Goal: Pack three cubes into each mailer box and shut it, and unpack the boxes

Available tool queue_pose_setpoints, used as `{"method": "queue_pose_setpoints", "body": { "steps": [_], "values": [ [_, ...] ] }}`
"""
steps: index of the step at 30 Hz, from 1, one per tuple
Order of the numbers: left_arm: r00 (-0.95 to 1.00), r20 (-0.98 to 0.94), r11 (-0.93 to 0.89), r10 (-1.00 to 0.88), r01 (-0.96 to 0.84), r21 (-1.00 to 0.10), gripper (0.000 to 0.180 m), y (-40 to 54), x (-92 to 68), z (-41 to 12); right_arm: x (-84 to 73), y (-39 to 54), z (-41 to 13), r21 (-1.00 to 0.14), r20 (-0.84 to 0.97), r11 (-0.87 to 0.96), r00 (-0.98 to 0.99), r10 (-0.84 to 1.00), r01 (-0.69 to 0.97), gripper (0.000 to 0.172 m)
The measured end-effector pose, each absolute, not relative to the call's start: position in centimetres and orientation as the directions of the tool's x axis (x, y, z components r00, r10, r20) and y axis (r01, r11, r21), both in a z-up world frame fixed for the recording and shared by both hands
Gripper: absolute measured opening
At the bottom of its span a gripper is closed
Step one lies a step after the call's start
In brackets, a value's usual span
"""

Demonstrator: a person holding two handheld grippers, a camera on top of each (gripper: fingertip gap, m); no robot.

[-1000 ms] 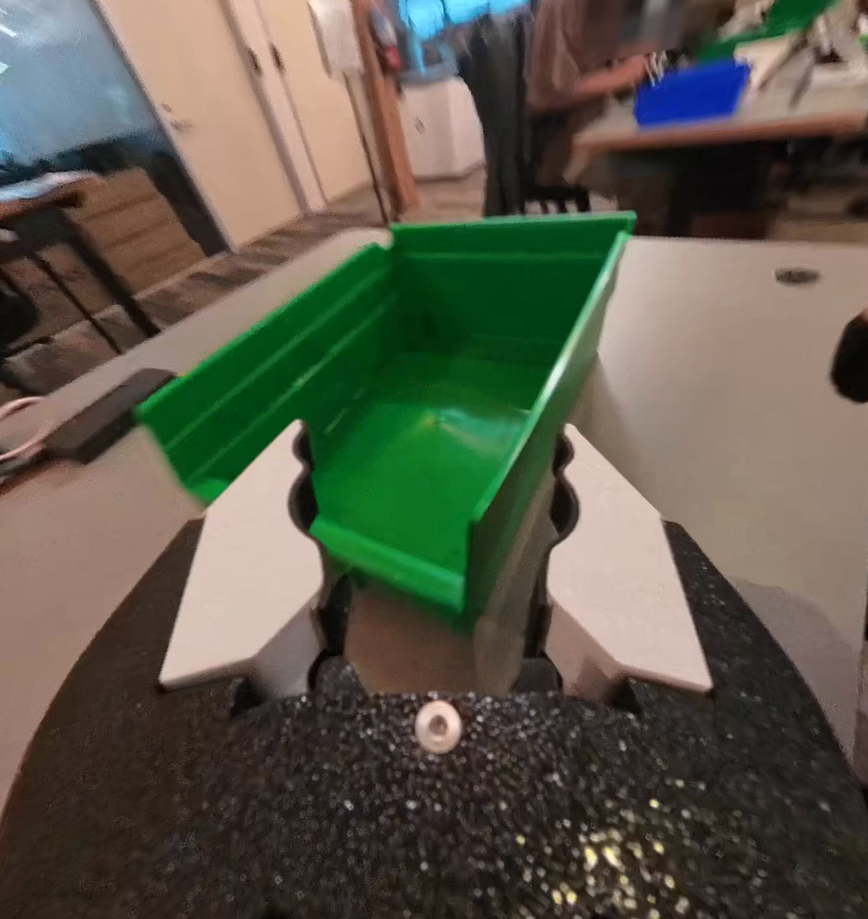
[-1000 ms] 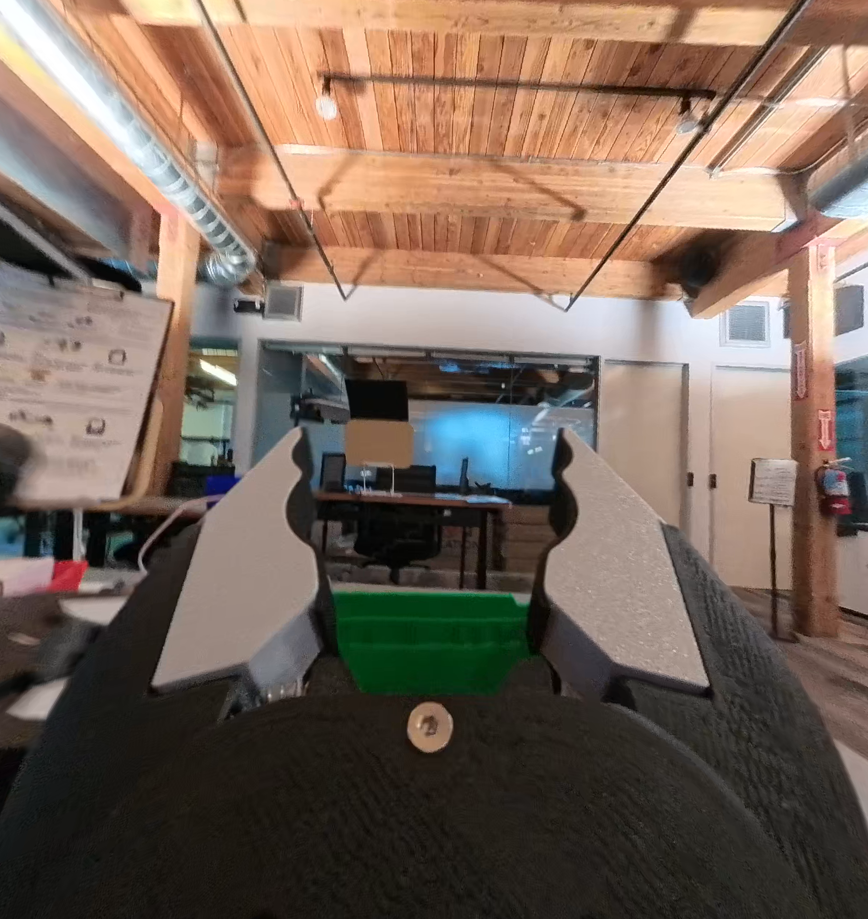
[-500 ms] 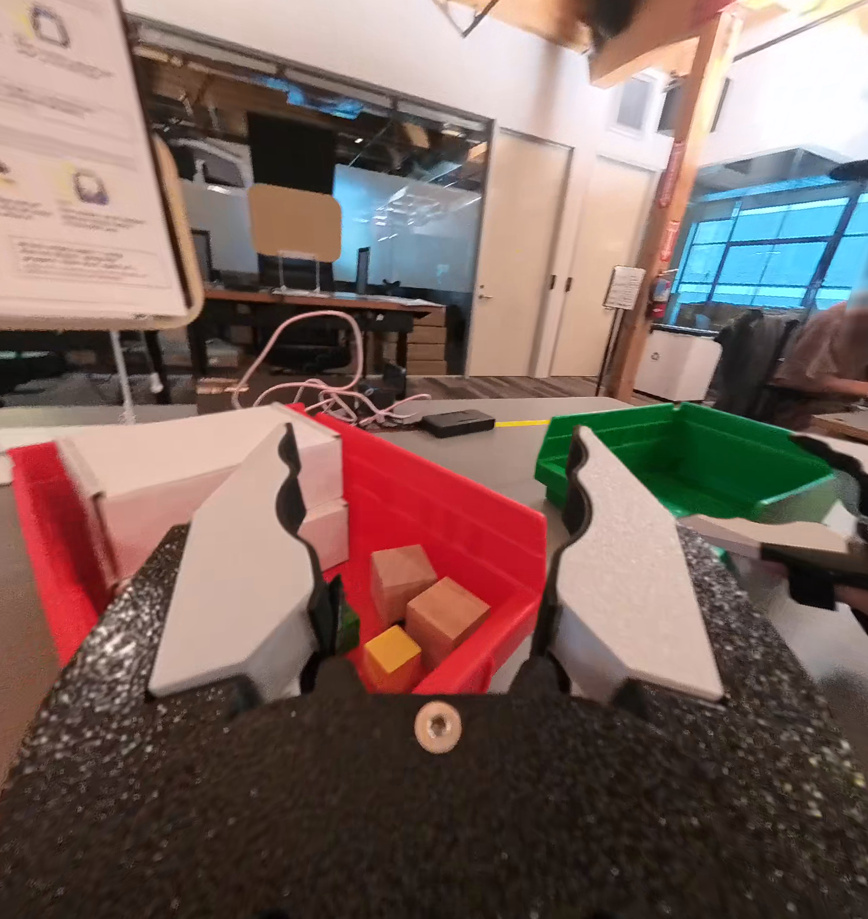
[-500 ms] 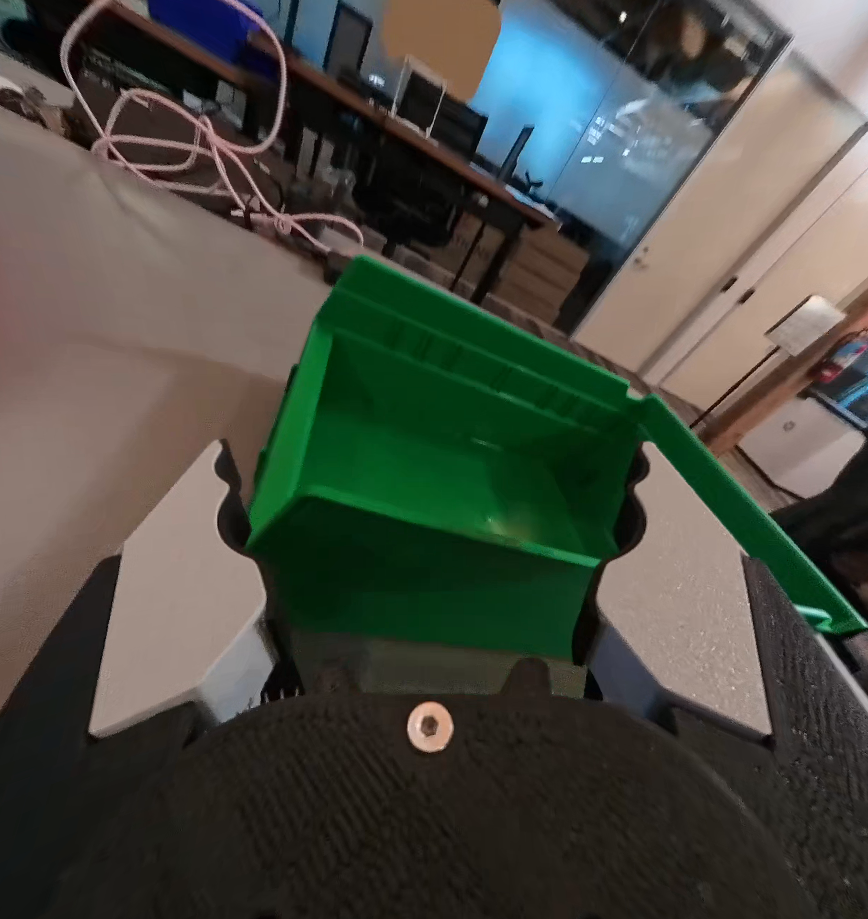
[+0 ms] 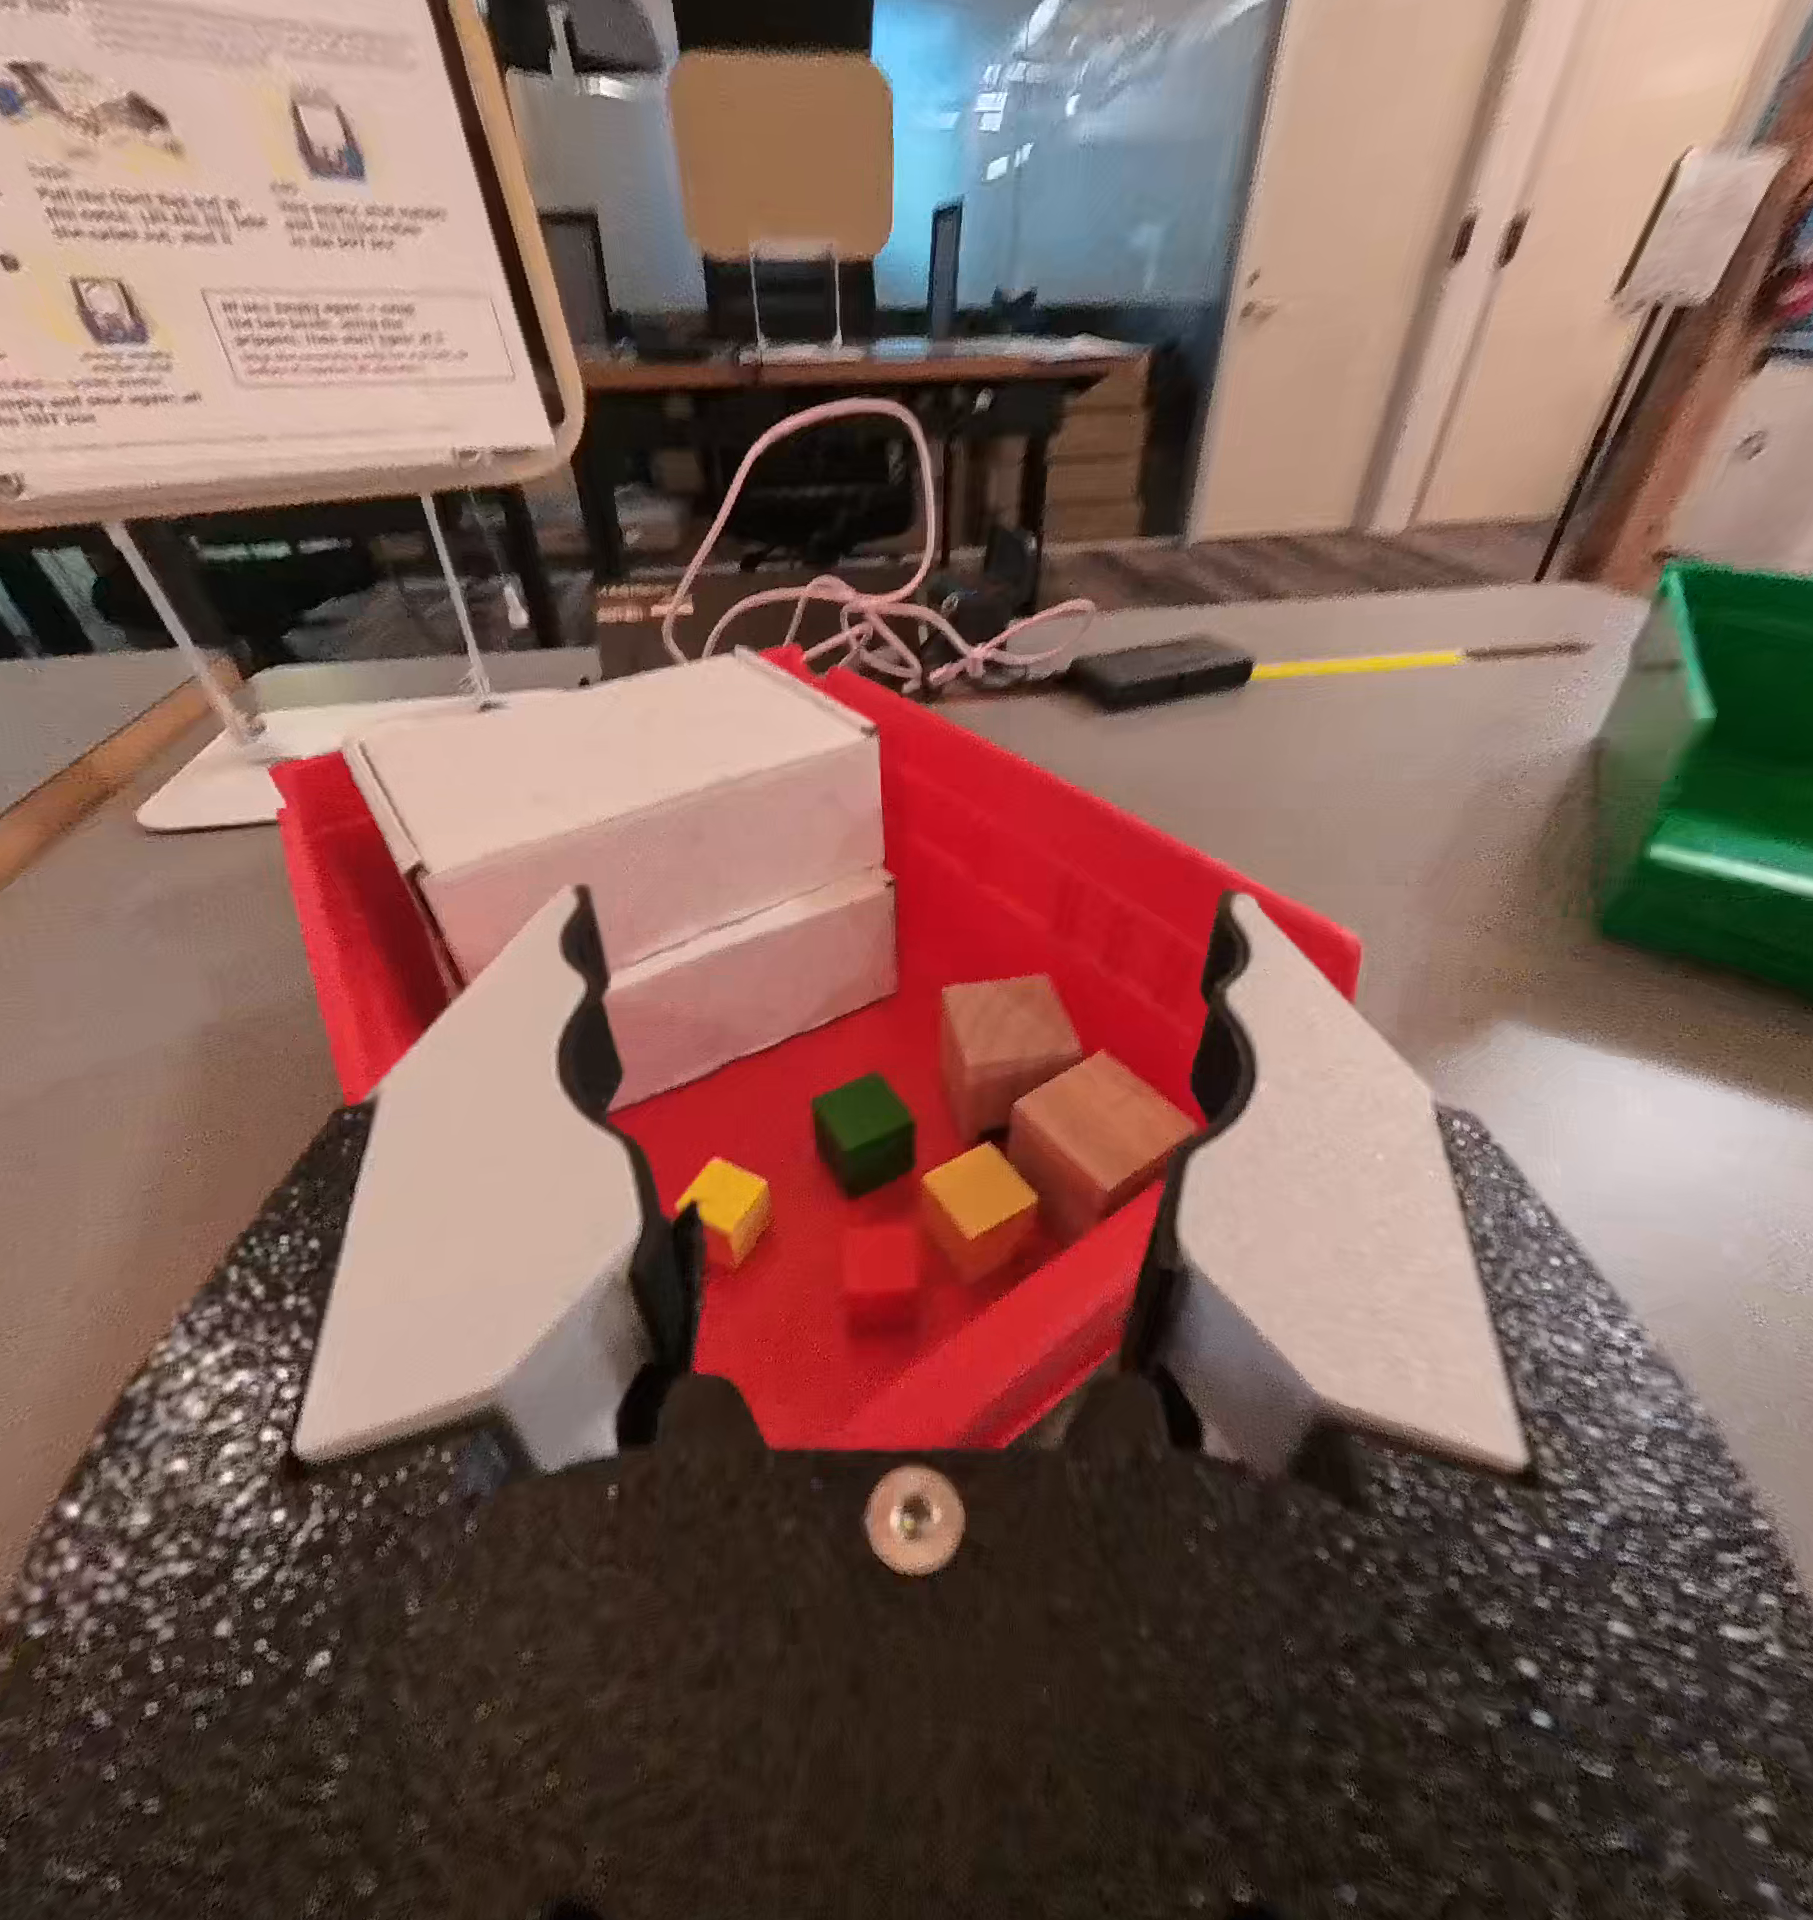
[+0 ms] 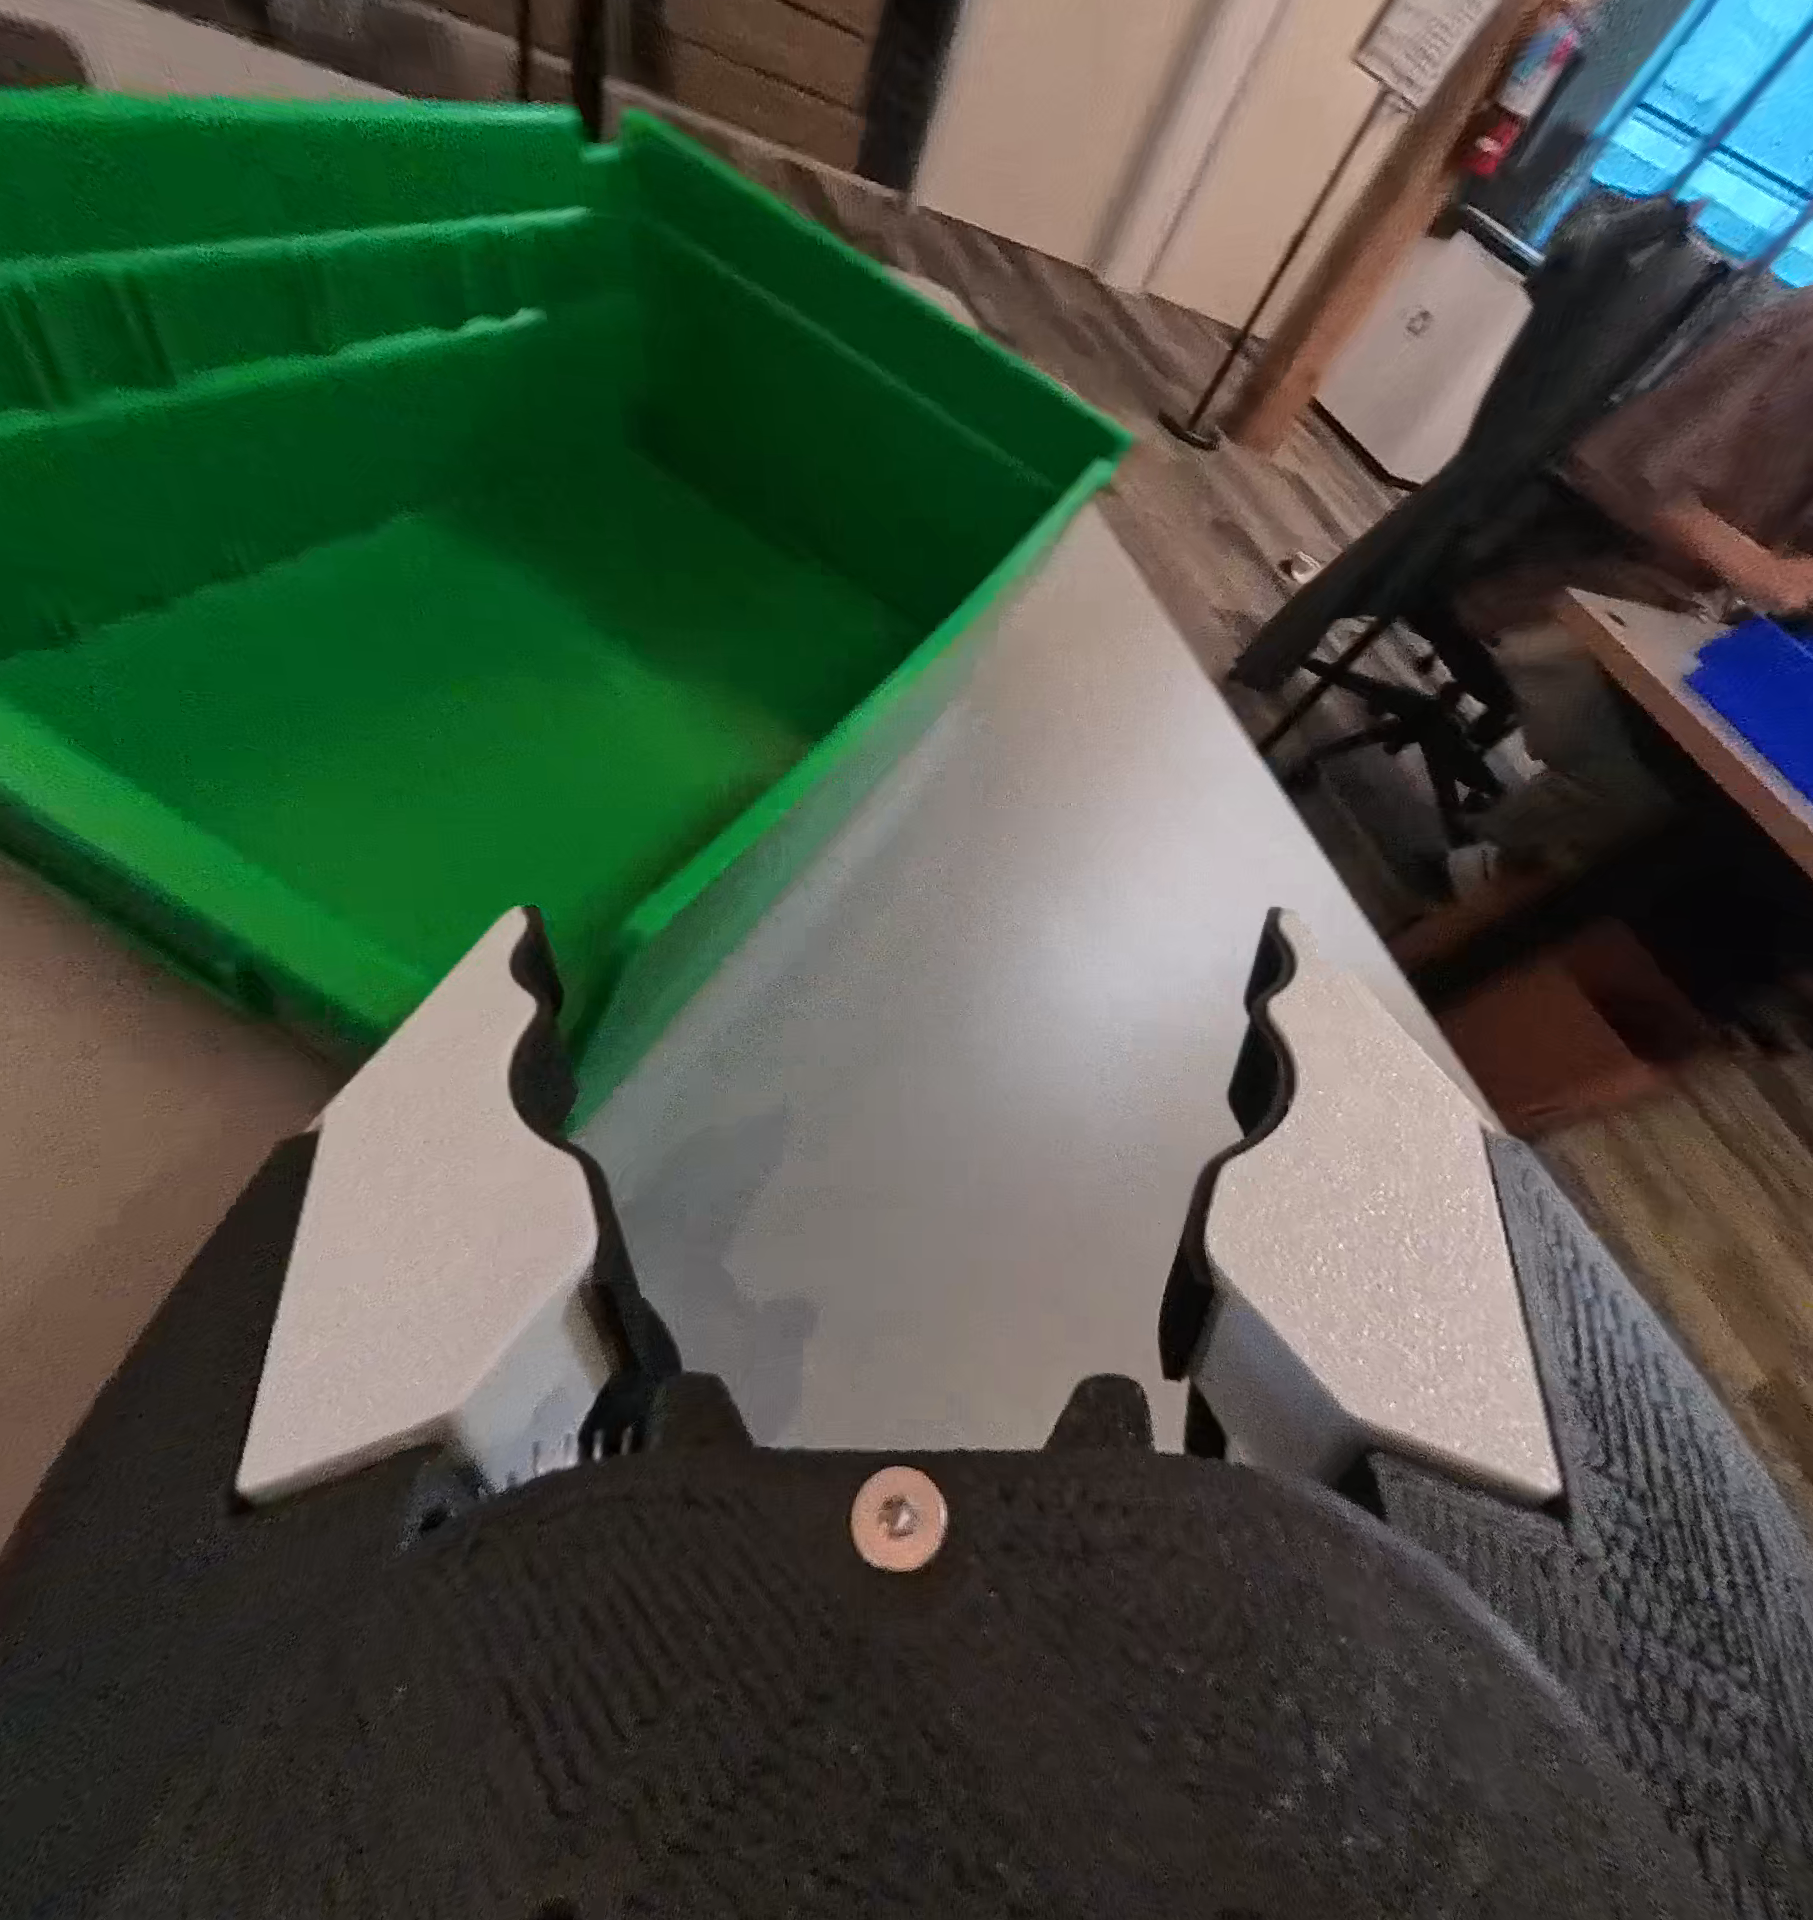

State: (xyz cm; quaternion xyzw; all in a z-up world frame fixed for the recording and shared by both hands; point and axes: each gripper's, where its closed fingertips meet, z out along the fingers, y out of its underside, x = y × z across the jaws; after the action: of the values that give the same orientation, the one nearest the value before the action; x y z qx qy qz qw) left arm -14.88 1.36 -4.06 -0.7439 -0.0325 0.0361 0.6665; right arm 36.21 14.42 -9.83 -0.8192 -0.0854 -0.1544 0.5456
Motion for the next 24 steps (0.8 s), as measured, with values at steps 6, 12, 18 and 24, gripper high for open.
{"method": "queue_pose_setpoints", "body": {
  "steps": [6, 12, 18, 24],
  "values": [
    [0.998, 0.056, -0.242, 0.004, 0.055, -0.969, 0.111, 1.9, -11.8, -5.7, 21.8, 8.6, 1.4, -0.998, 0.015, 0.056, 0.853, 0.522, -0.017, 0.125],
    [0.989, -0.103, -0.348, 0.103, -0.061, -0.936, 0.137, 2.0, -11.9, -7.0, 4.3, -3.1, 5.5, -0.979, 0.110, 0.170, 0.418, 0.902, -0.109, 0.131],
    [0.916, -0.333, -0.447, 0.222, -0.208, -0.870, 0.149, 1.2, -14.1, -7.7, -2.7, -7.2, 3.4, -0.991, 0.131, 0.135, 0.250, 0.959, 0.001, 0.129],
    [0.845, -0.464, -0.481, 0.266, -0.301, -0.823, 0.147, 0.8, -14.4, -7.7, -4.7, -8.0, 1.4, -0.993, 0.102, 0.088, 0.185, 0.977, 0.083, 0.130]
  ]
}}
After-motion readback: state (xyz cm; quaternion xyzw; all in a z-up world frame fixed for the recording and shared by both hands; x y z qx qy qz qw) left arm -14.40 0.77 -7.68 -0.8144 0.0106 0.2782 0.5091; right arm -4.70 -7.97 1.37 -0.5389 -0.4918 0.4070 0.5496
